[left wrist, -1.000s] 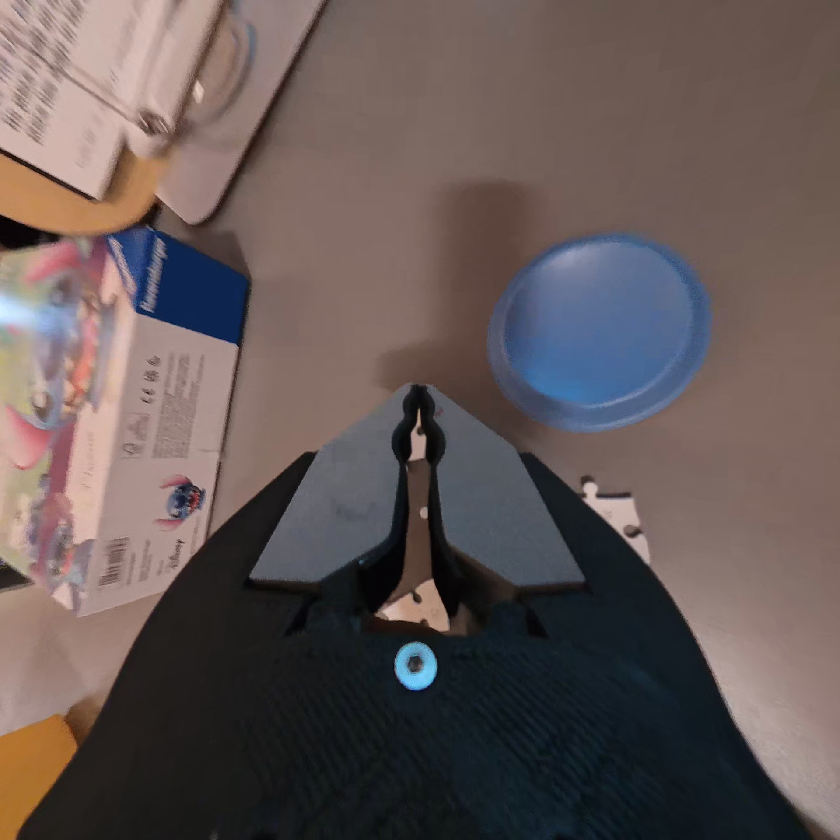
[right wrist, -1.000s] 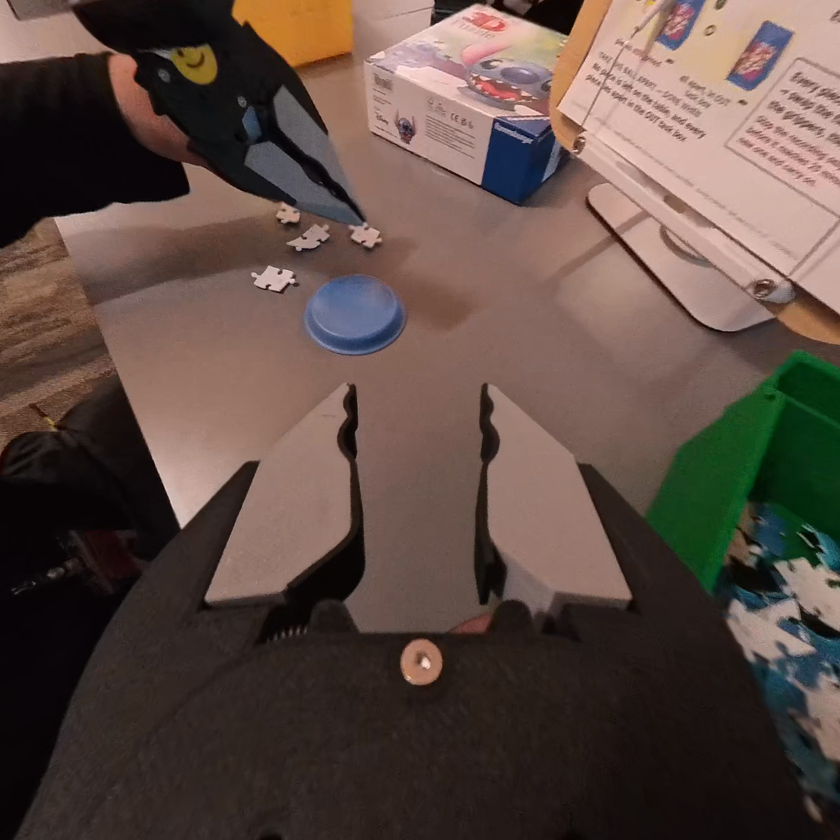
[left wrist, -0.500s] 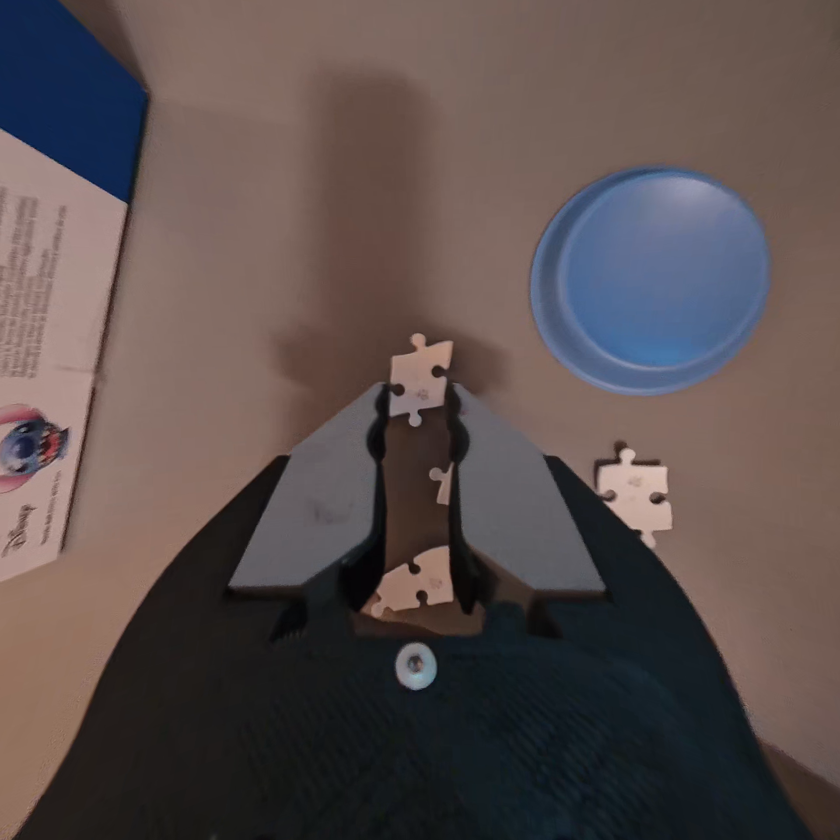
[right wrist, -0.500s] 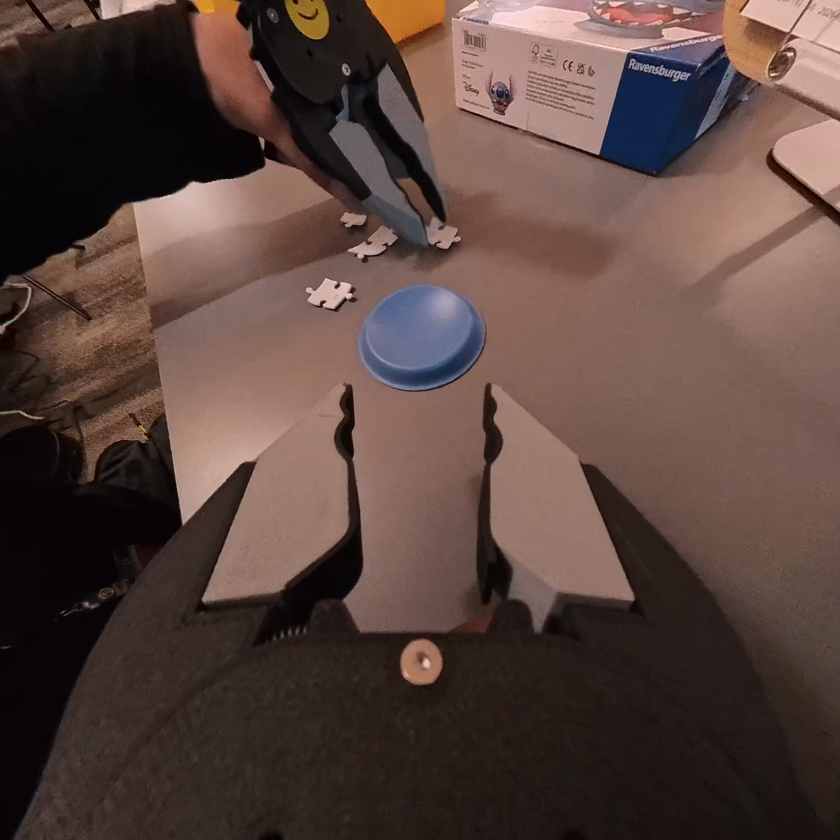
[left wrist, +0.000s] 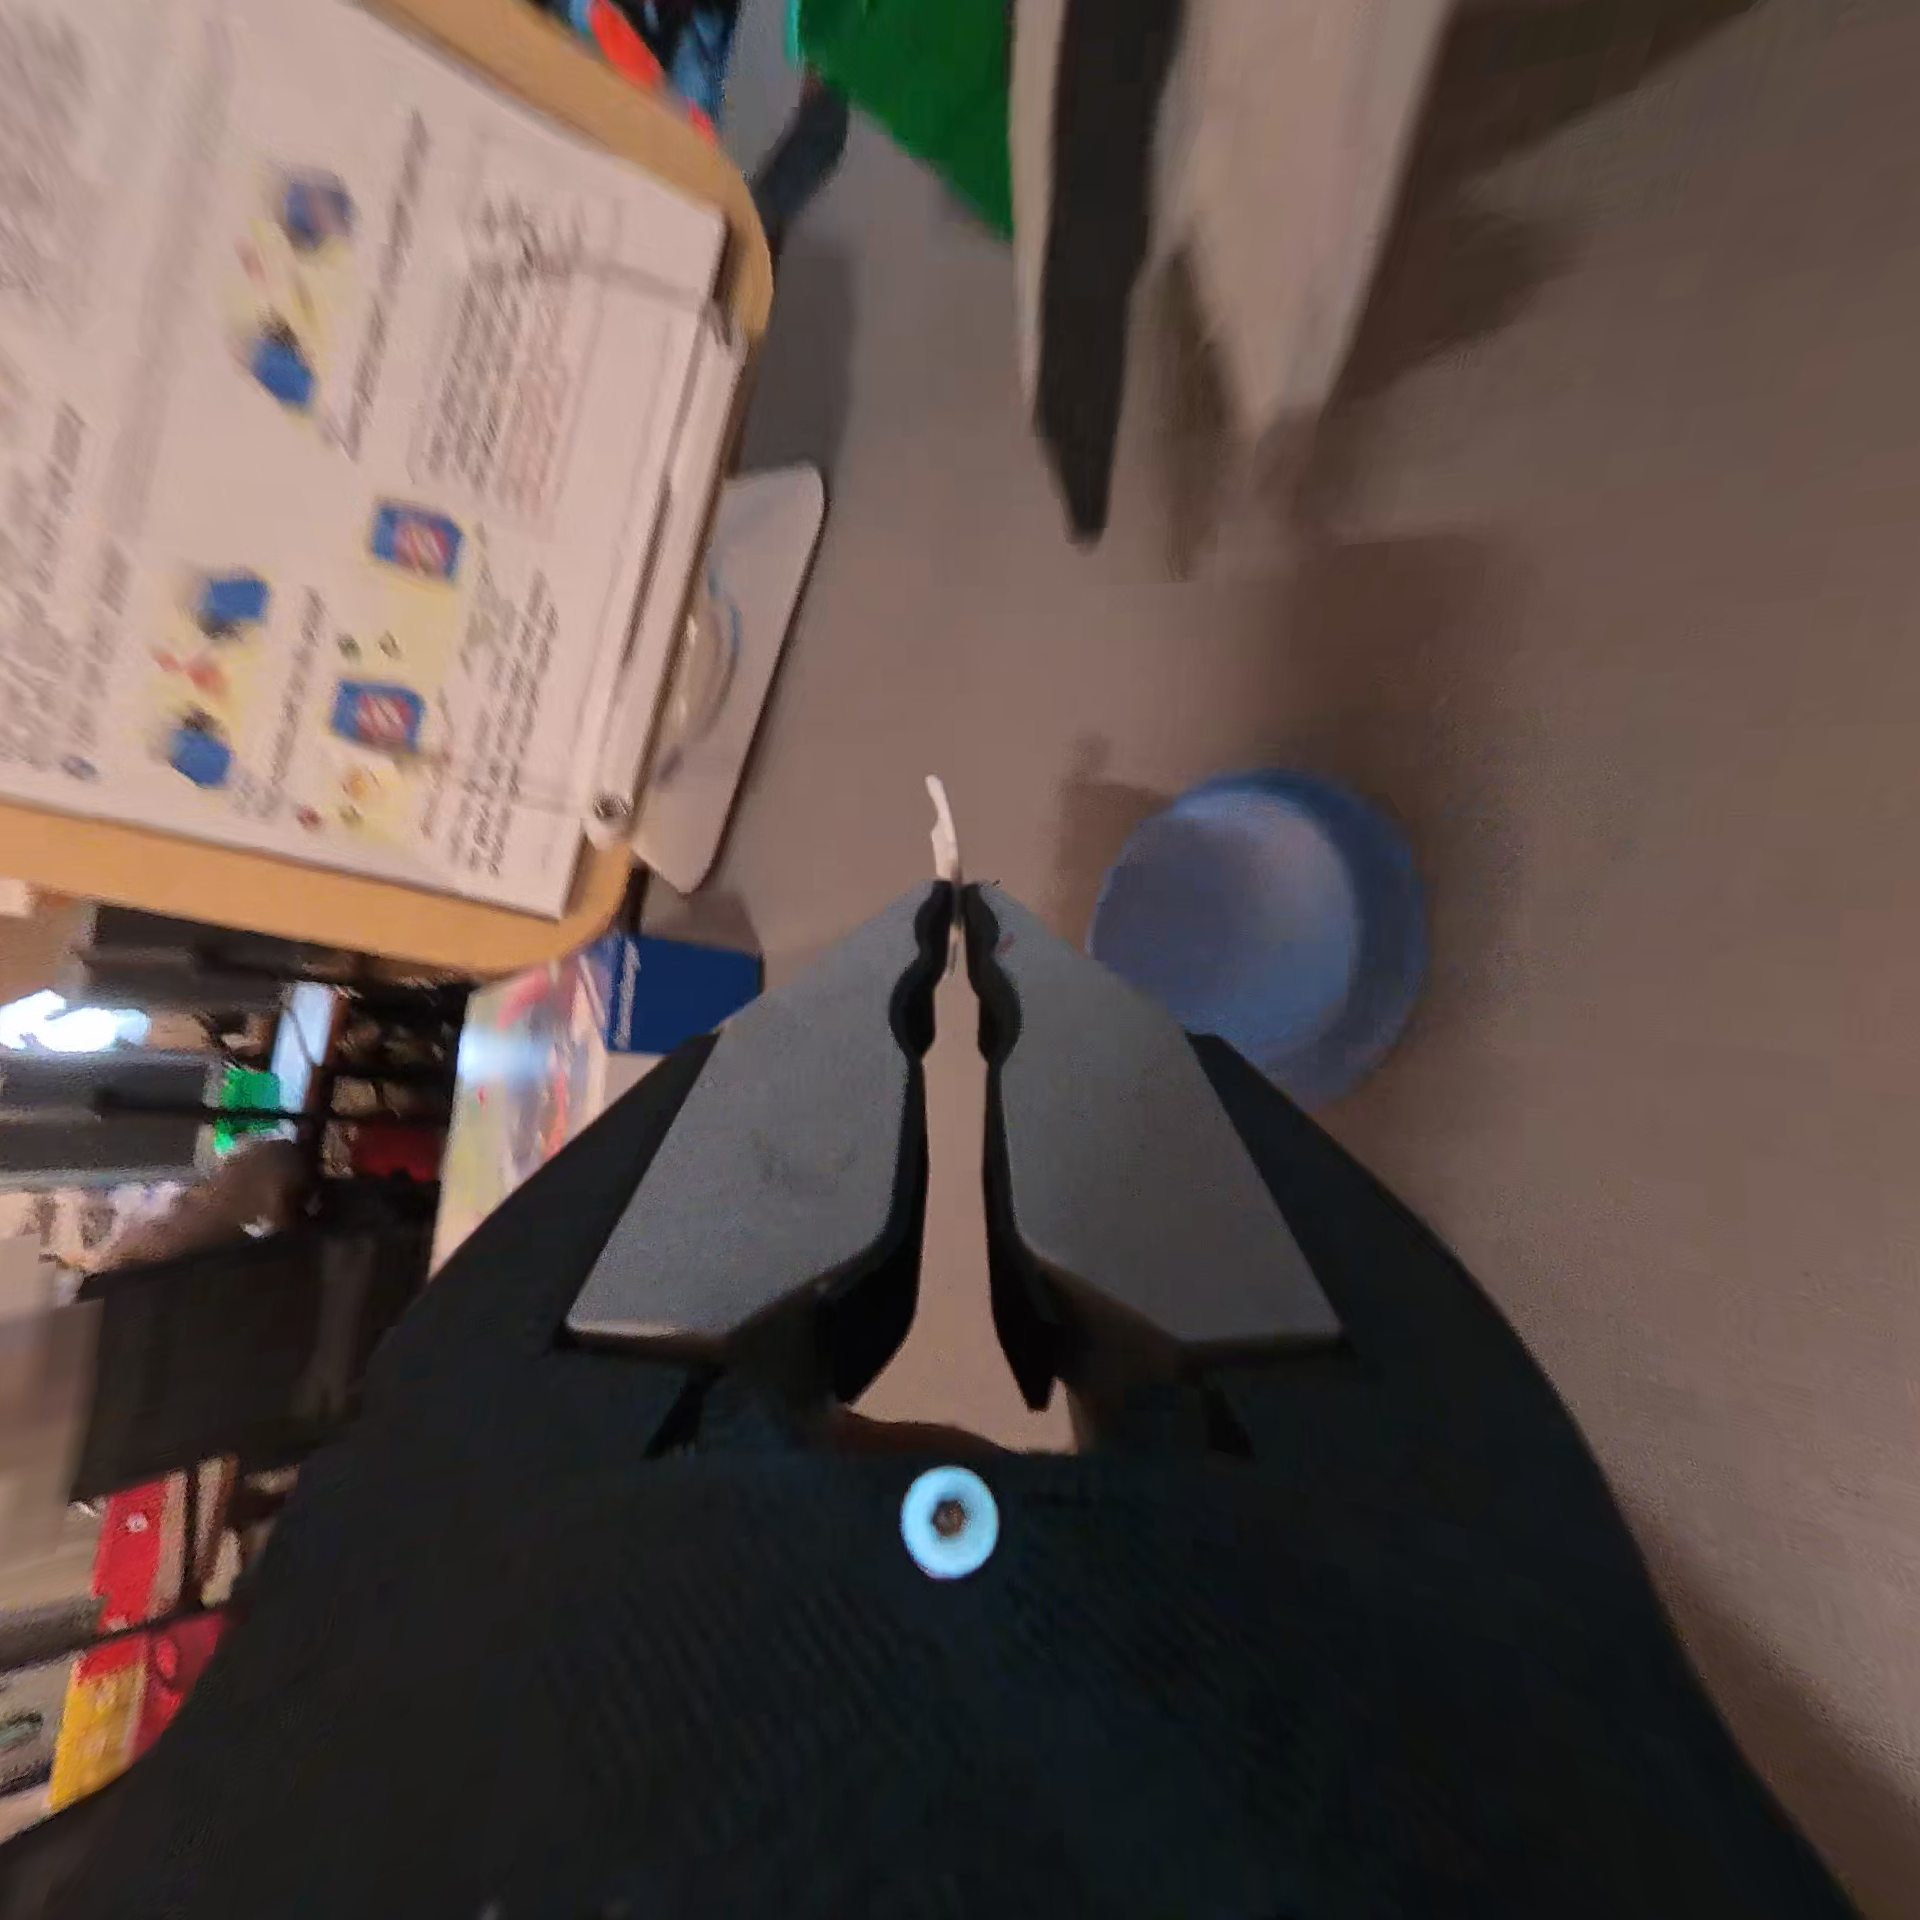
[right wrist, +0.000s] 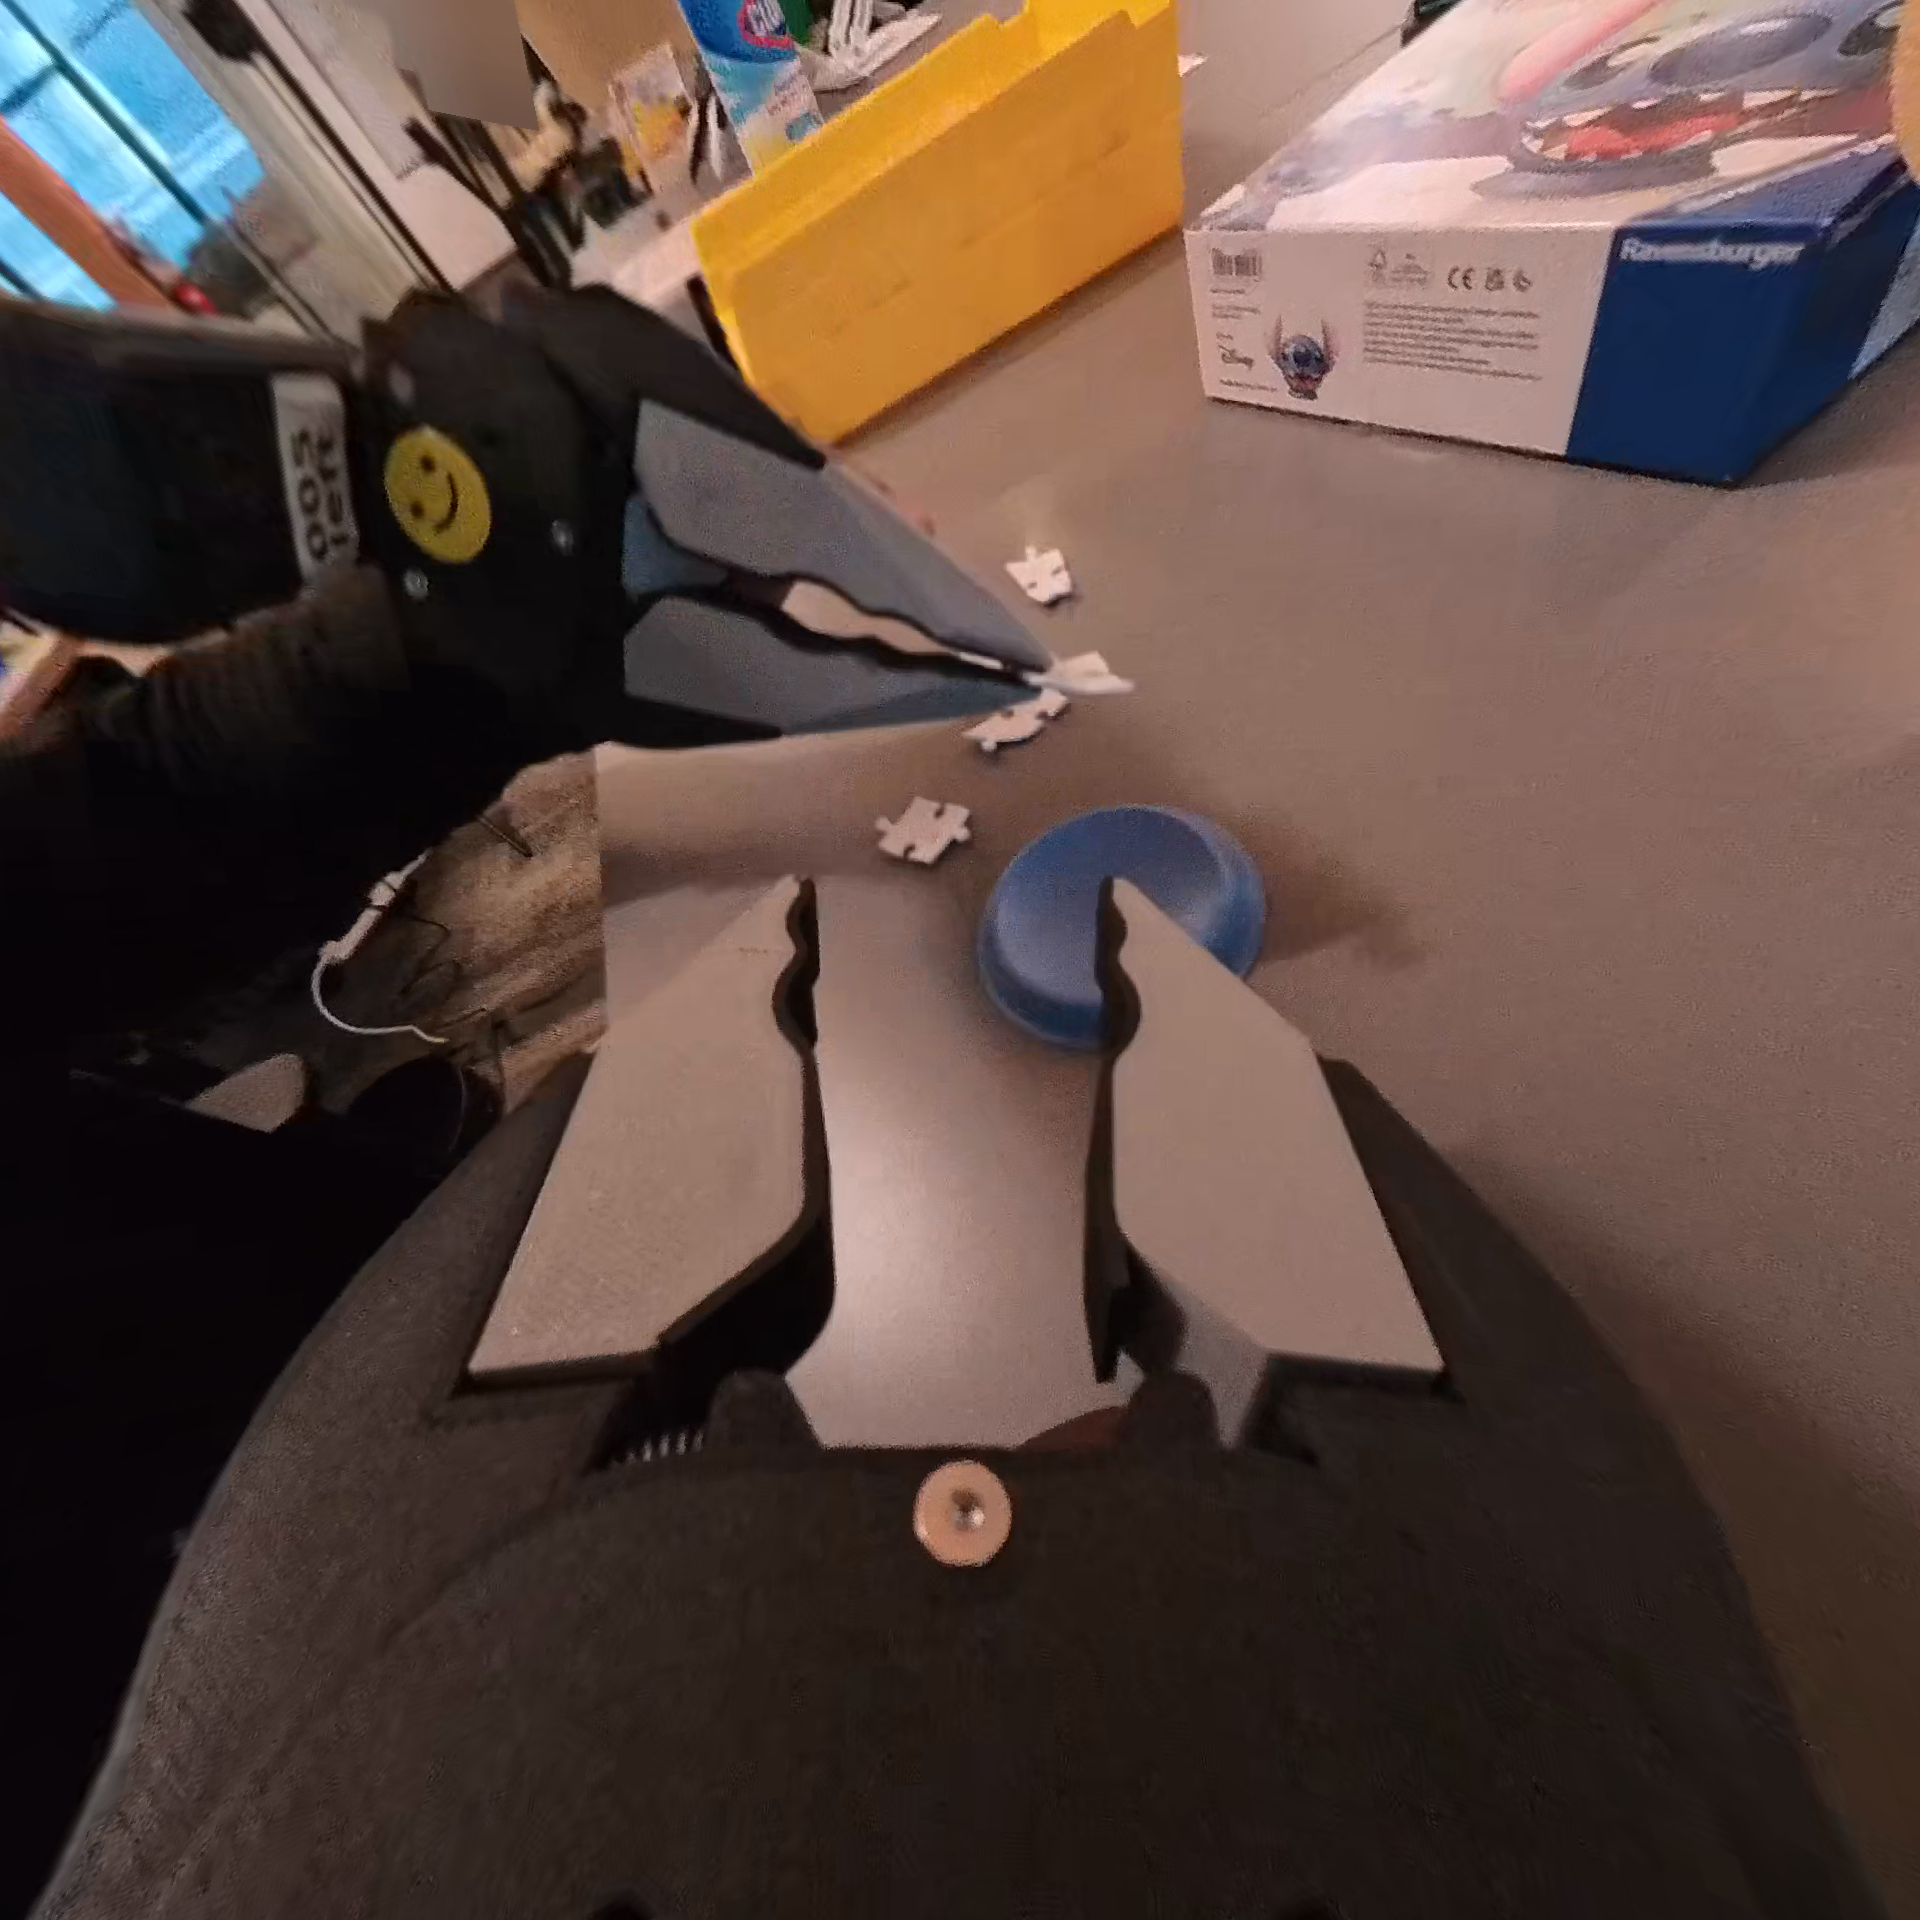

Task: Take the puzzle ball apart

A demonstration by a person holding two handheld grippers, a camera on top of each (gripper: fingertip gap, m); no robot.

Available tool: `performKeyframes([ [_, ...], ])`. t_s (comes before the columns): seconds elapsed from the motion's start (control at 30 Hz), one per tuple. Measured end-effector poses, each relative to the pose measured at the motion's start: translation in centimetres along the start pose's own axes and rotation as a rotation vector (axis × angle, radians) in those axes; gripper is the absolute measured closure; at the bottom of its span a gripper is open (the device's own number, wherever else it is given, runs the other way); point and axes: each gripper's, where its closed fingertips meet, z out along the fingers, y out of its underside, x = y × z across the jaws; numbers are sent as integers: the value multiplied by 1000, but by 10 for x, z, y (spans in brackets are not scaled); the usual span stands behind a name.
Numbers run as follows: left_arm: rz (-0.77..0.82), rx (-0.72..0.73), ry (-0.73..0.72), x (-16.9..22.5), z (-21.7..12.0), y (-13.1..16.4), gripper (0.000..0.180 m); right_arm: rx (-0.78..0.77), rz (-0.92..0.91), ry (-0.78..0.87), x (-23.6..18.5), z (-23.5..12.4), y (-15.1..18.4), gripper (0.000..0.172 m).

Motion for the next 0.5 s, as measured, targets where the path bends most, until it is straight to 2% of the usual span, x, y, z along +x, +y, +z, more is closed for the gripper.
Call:
performKeyframes([
  [0.1, 35, 66, -34, 1, -2, -20, 180, -17, 42, 7, 13, 15, -5, 122],
  [0.2, 35, 118, -28, 4, -3, -30, 180, 20, 110, -91, 9, 22, -11, 119],
  [0.27, 110, 140, -89, 3, -8, -38, 180, 39, 136, -119, 6, 21, -12, 130],
  [0.37, 193, 119, -151, 5, -7, -42, 180, 29, 133, -197, -6, 22, -8, 172],
  [0.5, 235, 107, -200, 4, -8, -44, 180, 34, 158, -162, 0, 27, -6, 172],
])
